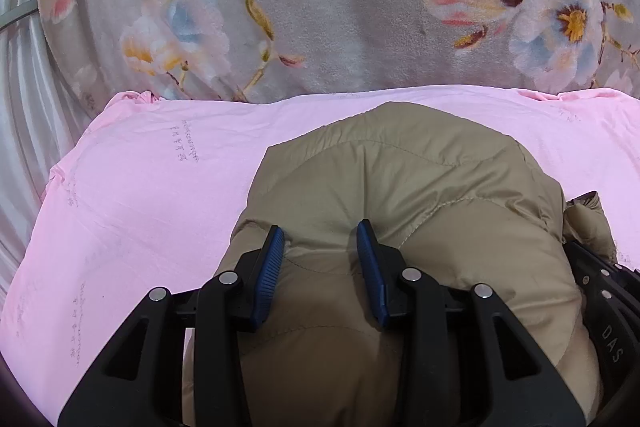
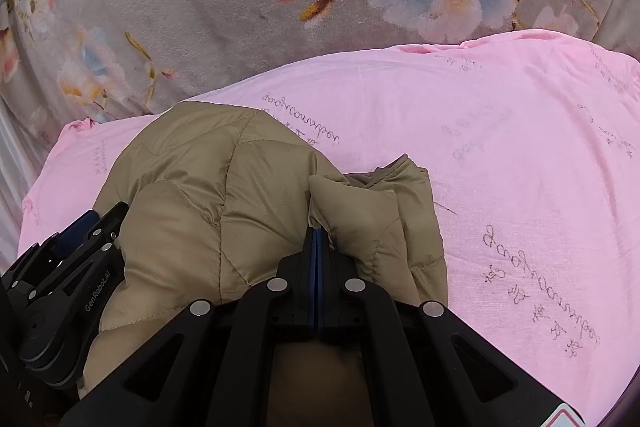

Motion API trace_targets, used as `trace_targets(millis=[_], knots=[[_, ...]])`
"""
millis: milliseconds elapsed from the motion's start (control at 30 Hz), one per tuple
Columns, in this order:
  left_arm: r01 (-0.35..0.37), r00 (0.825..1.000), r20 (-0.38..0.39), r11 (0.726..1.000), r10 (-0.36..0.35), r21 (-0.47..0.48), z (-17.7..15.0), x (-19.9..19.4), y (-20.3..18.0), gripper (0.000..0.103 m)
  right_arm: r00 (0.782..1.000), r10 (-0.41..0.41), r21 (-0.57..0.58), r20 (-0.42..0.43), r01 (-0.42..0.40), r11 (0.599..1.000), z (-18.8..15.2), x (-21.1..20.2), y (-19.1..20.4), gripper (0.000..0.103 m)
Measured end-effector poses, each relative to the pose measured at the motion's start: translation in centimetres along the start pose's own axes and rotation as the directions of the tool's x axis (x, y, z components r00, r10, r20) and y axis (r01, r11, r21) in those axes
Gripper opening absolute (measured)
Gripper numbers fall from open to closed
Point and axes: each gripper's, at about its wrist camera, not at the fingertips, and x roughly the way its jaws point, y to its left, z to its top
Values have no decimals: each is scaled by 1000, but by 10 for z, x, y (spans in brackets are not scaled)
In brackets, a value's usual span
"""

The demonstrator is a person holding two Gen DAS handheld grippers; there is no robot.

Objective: Fold large clothes

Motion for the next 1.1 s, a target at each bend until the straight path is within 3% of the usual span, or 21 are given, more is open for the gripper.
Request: trace_targets(millis=[300, 400, 600, 700, 867, 1100], knots=[[2, 1000, 1, 1000, -2, -2, 1, -1, 1, 36, 1000, 25, 18, -8, -25, 1000, 0, 2, -3, 0], [37, 999, -10, 999, -37, -16, 3, -4, 8, 37, 998, 68, 31, -17, -67, 997, 0, -4, -10, 0], [141, 989, -33, 990, -141, 12, -13, -59, 34, 39, 999, 45, -76, -1, -45, 996, -20, -83, -2, 3], [157, 986, -58, 987, -157, 9, -31, -81, 42, 39, 999, 12, -140, -43, -18, 990, -45, -94, 8, 3], [140, 988, -72, 990, -139, 4, -54, -90, 42, 39, 999, -24, -141, -45, 17, 990, -67, -85, 8, 3], [93, 996, -15, 996, -92, 17, -68, -88, 31, 39, 997, -78, -177, 20, 80, 981, -80, -79, 15, 3]])
